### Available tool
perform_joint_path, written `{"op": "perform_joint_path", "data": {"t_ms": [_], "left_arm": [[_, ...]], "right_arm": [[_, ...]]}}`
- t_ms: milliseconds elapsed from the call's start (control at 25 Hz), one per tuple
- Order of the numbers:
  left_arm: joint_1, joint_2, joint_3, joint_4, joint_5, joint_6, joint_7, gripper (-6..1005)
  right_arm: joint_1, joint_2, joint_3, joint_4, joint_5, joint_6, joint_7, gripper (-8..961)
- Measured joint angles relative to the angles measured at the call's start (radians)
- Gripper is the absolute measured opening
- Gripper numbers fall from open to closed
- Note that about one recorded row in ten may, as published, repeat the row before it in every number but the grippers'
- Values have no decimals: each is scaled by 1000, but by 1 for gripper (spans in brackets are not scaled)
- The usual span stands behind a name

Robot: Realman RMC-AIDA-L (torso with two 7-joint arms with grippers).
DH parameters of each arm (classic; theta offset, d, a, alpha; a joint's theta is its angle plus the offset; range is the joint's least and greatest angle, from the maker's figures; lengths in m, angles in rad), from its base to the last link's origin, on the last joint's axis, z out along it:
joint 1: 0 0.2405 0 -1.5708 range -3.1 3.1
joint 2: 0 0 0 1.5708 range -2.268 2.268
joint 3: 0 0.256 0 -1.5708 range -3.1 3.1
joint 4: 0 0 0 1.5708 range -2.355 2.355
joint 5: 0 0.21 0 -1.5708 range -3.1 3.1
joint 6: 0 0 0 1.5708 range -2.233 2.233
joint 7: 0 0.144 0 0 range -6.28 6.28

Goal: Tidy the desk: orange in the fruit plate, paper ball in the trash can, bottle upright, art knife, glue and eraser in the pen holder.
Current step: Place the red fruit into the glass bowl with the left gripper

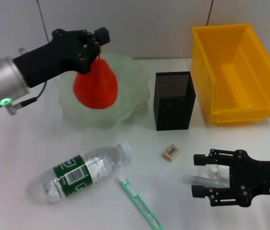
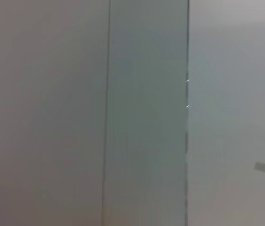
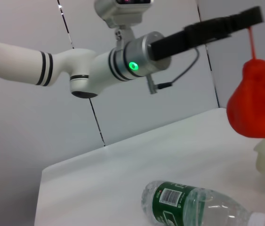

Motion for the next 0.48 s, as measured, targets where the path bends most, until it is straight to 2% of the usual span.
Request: {"op": "perform_joint_path", "data": {"t_ms": [480], "left_arm": [[-109,-6,-2,-176,-105,-213,233,9]], "right_arm": [[6,4,5,0,2,0,3,785]]}}
